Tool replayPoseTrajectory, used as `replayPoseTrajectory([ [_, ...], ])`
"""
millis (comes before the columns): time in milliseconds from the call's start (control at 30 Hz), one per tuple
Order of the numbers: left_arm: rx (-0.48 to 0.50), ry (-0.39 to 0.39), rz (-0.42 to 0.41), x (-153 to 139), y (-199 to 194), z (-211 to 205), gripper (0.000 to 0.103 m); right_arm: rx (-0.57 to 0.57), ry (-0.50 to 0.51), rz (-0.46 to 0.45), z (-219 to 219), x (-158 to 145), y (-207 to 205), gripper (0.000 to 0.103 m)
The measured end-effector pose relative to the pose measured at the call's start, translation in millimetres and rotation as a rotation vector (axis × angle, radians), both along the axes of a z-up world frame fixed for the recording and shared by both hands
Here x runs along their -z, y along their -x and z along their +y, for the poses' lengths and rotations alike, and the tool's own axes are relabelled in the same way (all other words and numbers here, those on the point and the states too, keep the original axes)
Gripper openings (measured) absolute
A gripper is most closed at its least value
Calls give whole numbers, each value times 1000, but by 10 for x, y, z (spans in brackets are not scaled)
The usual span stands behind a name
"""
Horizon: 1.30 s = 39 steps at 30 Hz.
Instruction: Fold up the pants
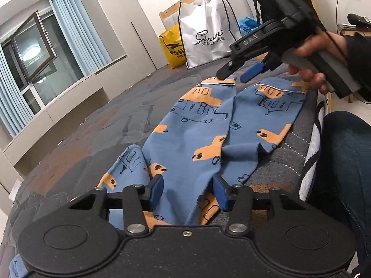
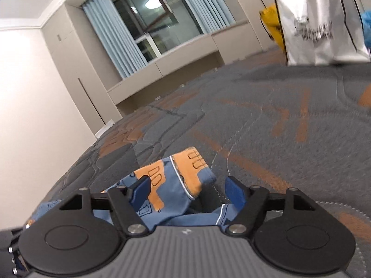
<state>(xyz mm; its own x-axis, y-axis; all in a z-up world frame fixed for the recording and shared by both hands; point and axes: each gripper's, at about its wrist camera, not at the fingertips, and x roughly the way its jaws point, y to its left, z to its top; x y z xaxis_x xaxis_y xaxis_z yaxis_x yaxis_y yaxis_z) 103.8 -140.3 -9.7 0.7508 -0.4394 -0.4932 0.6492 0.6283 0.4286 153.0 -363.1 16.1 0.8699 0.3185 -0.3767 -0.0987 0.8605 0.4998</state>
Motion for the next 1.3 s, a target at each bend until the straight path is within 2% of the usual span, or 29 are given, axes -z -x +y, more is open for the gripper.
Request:
replayPoseTrajectory([
  [33,1,5,7,7,-7,3,46,3,-13,26,-13,29,-46,79],
  [133,7,25,42,26,-34,21,26,13,-40,59,-46,67,-117,80],
  [167,6,29,50,32,-45,24,13,4,-44,66,-50,73,-141,74],
  [200,3,30,57,37,-55,28,5,1,-45,72,-53,76,-161,54],
  [267,-6,47,64,25,-81,34,0,-6,-57,81,-53,59,-217,21],
  [300,-13,60,63,9,-92,42,0,-4,-61,81,-52,34,-239,19],
  [367,-25,94,48,-54,-110,66,0,-5,-56,42,-35,-67,-246,16],
  [567,-40,226,-21,-329,-105,239,0,-1,27,-183,22,-577,77,14],
  [633,-8,246,-28,-367,-54,276,0,8,62,-238,38,-669,305,14],
  [700,26,232,-23,-333,-5,295,0,27,107,-261,60,-651,555,14],
  [767,50,212,19,-235,15,303,0,58,142,-232,69,-512,827,14],
  [867,84,172,72,-70,42,270,0,94,150,-97,78,-190,1093,14],
  [933,91,154,87,7,57,255,0,100,137,-16,87,-8,1201,14],
  [1033,79,159,110,54,60,270,0,88,108,40,107,127,1300,13],
  [1133,63,163,123,79,49,303,0,54,162,60,162,157,1344,18],
  [1167,59,167,126,81,42,304,0,49,173,58,159,140,1318,23],
  [1233,51,172,126,77,35,289,0,45,156,29,107,89,1302,52],
  [1267,48,173,127,75,31,279,0,53,158,6,74,47,1276,73],
  [1300,45,174,128,75,33,281,0,60,170,-18,22,23,1237,76],
])
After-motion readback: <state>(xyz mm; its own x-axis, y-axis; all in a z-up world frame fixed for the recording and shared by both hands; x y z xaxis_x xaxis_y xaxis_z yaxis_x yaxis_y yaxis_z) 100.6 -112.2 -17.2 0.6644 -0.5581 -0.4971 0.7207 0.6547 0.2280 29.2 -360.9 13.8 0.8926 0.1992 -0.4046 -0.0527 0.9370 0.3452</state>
